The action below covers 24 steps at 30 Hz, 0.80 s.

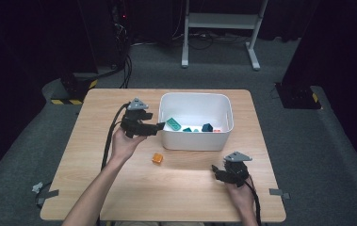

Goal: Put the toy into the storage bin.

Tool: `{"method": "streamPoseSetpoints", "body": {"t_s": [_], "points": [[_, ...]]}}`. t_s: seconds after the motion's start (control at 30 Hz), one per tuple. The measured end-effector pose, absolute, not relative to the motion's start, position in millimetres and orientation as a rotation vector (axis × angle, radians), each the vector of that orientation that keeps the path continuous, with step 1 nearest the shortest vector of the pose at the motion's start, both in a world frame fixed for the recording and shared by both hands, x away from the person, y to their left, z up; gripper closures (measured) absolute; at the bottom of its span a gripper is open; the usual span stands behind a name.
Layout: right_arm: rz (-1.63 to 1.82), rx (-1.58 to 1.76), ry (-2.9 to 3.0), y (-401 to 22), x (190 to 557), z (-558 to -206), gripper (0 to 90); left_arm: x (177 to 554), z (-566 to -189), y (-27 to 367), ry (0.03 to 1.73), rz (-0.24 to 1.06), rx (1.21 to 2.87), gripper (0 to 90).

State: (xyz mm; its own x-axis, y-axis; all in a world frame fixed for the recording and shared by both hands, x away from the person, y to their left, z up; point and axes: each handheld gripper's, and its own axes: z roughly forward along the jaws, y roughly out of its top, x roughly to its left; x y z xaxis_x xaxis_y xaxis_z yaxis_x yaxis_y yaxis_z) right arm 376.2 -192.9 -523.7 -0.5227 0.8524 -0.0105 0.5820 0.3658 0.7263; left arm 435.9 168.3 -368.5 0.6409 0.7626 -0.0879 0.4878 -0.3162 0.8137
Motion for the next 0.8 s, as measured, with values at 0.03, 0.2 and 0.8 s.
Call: {"method": "streamPoseSetpoints", "body": {"t_s": [0.03,0.2,0.8], "points": [[0.959,1.251,2.247,-193,376,-524,33.0,435,-369,170,0.982,0.391,1.976,32.9],[0.959,1.251,2.246,-193,376,-524,33.0,428,-374,176,0.987,0.385,1.966,32.3],[0.959,1.251,2.247,-193,376,-524,33.0,401,-411,195,1.041,0.340,1.939,29.6]]}}
